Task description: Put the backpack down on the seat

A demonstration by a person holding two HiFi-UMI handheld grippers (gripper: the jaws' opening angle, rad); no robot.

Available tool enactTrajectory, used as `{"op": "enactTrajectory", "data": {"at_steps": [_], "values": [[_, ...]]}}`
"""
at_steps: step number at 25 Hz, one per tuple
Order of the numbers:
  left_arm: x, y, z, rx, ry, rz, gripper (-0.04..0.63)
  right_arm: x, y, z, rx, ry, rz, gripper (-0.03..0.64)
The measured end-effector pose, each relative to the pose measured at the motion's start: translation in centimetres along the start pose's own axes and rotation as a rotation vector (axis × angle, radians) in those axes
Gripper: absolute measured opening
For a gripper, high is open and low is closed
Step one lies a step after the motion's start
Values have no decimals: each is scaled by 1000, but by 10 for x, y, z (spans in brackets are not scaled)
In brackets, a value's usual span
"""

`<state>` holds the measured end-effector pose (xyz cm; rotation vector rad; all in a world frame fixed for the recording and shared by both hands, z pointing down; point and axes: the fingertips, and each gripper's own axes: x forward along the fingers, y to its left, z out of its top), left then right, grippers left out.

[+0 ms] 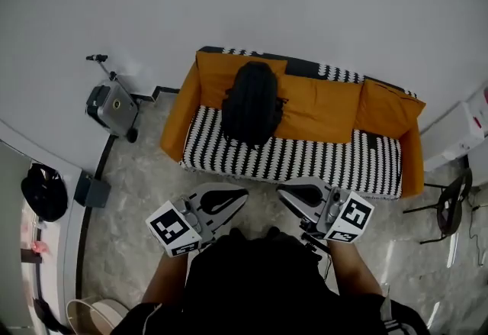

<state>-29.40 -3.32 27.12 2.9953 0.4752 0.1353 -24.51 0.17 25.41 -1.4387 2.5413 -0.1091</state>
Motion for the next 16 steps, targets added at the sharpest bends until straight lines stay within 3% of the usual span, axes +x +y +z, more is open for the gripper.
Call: {"op": "enactTrajectory", "data": {"at_steps": [4,10,16], "values": [[-21,9,-3,-60,10,-8,25,20,1,-6,-14,-1,-36,26],[-34,37,-10,-17,-13,-31,25,35,-5,-8,-44,15,-88,26],[-39,45,-20,-50,2,-68,25,35,-13,-18,-38,22,-159,26]]}}
